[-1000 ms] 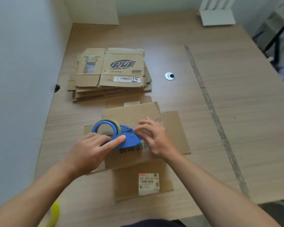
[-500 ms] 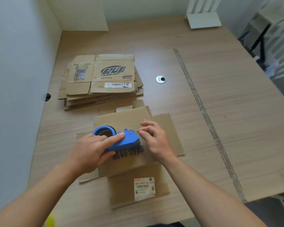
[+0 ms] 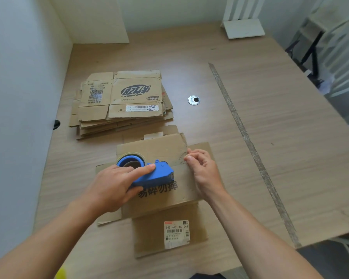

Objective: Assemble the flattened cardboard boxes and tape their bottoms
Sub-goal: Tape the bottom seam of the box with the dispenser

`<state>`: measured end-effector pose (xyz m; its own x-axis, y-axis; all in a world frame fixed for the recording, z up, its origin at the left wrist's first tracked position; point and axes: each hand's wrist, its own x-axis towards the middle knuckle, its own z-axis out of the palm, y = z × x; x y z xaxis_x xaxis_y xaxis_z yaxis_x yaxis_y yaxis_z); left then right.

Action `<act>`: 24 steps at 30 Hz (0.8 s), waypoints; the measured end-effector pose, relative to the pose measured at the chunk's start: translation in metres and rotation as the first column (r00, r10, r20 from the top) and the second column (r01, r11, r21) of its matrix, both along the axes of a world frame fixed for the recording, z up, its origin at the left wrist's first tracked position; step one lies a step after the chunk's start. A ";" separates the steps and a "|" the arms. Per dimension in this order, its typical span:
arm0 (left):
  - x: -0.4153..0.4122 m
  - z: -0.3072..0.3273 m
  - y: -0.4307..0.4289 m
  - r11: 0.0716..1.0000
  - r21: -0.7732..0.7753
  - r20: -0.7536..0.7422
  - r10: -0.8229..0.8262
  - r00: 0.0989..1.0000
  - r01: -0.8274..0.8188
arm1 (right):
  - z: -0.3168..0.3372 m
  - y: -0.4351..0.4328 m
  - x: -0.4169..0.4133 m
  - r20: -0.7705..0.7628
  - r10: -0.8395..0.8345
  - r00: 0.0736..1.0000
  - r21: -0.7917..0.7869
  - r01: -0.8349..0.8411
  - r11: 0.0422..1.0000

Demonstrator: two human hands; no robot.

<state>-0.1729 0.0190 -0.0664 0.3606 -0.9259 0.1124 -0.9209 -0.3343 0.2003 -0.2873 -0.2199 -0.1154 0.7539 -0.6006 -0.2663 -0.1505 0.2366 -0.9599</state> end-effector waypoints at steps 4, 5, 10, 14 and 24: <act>0.001 0.002 -0.001 1.000 -0.017 0.004 0.009 1.000 -0.009 | 0.001 -0.023 0.000 0.014 -0.139 0.990 0.204 0.133 0.970; 0.001 0.002 -0.002 1.000 -0.009 0.011 0.010 1.000 -0.010 | 0.001 -0.025 -0.001 -0.012 -0.135 0.991 0.184 0.135 0.974; -0.005 0.003 -0.005 1.000 -0.012 0.046 0.020 0.999 -0.019 | -0.002 -0.027 -0.013 -0.205 -0.105 0.973 0.048 0.117 0.992; -0.003 0.005 -0.007 0.999 0.002 0.072 0.038 0.997 -0.038 | 0.004 -0.030 -0.005 -0.263 -0.024 0.965 0.040 0.035 0.999; -0.002 0.006 -0.008 0.999 0.010 0.115 0.043 0.992 -0.044 | 0.000 -0.033 -0.003 -0.239 -0.010 0.971 -0.122 -0.020 0.992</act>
